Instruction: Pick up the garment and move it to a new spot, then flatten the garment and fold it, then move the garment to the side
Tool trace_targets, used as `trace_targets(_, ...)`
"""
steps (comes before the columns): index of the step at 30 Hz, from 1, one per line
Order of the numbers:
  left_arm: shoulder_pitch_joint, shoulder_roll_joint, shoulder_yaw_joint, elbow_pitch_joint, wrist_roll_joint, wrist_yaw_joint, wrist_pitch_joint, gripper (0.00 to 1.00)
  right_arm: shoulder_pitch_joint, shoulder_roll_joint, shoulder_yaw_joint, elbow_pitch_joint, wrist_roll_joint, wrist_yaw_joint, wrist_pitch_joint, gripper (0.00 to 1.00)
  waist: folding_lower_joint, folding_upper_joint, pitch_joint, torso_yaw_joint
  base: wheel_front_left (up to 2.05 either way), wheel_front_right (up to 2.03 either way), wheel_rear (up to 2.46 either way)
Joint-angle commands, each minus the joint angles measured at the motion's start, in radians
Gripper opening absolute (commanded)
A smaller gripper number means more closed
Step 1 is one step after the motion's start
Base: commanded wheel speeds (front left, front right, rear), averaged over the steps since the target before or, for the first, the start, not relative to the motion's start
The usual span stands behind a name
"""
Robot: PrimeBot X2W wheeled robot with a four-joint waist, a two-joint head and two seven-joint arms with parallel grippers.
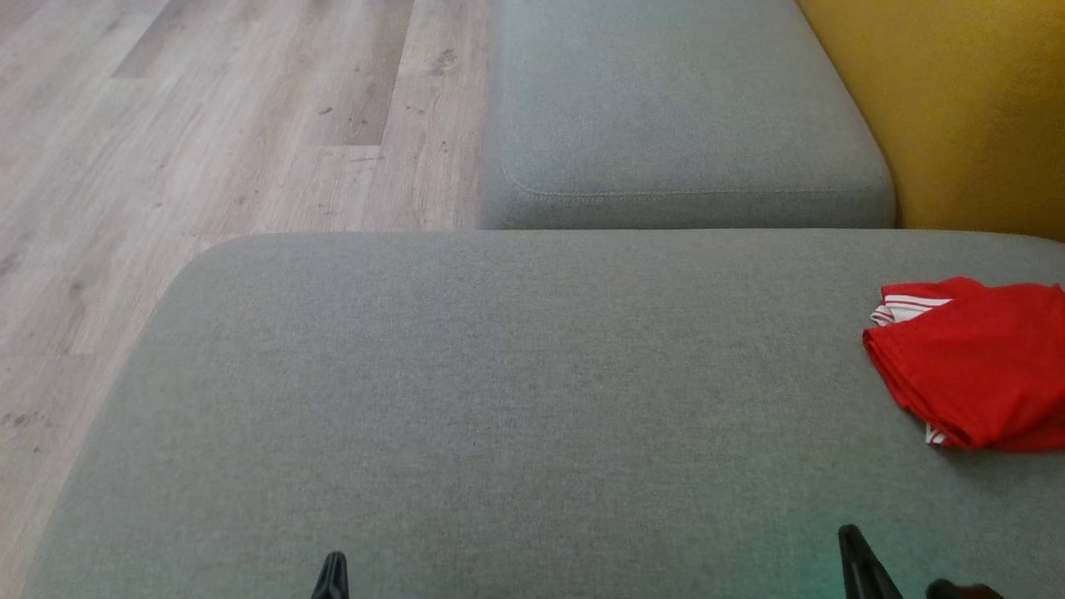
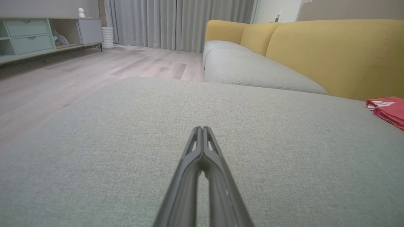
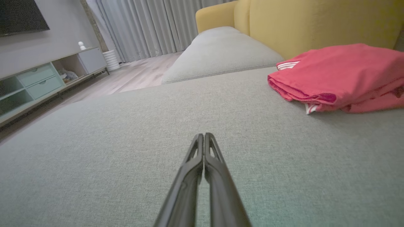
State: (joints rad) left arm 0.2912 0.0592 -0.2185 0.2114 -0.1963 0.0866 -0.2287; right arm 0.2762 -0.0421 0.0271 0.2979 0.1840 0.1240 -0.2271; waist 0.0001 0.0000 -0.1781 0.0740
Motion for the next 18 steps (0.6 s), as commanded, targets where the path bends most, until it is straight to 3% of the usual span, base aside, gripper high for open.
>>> trace_targets(1, -0.048, 0.001, 0.015, -0.027, -0.031, -0.008, 0.005, 0.00, -0.047, -0.001, -0.007, -0.035, 0.033, 0.001, 0.008, 0.00, 0.0000, 0.0000, 0.003, -0.001, 0.00, 0.00, 0.00)
trace_targets(18, -0.101, 0.006, 0.053, -0.014, -0.242, -0.039, 0.049, 0.00, -0.096, -0.002, -0.027, -0.038, 0.238, 0.001, 0.057, 0.00, -0.0001, 0.0000, 0.029, -0.012, 0.00, 0.00, 0.00)
